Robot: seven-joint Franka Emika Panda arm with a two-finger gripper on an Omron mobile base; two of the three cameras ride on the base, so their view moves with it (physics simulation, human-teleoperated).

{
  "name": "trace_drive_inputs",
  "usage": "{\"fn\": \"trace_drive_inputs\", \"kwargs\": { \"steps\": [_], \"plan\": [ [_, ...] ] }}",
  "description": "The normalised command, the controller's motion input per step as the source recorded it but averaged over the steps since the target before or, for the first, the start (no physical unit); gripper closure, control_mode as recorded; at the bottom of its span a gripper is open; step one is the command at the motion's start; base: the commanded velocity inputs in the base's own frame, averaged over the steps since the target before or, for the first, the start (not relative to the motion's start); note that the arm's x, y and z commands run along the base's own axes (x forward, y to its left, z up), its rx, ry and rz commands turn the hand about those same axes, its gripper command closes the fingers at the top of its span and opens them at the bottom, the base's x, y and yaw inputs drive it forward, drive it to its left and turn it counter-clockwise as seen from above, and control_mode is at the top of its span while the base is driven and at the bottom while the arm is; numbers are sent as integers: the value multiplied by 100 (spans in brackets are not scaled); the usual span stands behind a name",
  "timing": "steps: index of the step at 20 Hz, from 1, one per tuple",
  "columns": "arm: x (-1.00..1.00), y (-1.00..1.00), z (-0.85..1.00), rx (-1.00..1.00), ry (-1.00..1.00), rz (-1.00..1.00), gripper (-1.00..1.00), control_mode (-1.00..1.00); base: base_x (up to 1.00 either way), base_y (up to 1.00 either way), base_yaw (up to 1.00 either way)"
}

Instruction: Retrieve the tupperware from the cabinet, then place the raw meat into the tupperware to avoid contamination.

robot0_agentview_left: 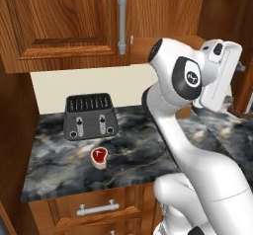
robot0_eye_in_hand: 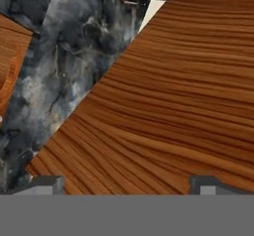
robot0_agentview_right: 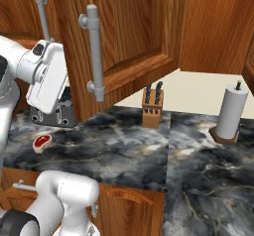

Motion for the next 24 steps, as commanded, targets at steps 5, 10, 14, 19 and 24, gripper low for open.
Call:
{"fn": "trace_drive_inputs", "kwargs": {
  "steps": [5,10,14,19,24],
  "plan": [
    [-32,-53,-15,-9,0,-20,-100,-100,0,0,0],
    [-2,-50,-32,-9,3,-20,-100,-100,0,0,0],
    [0,-47,-29,-9,5,-19,-100,-100,0,0,0],
    [3,-37,-22,-9,4,-14,-100,-100,0,0,0],
    [2,16,-2,-2,0,-5,-100,-100,0,0,0]
  ]
}}
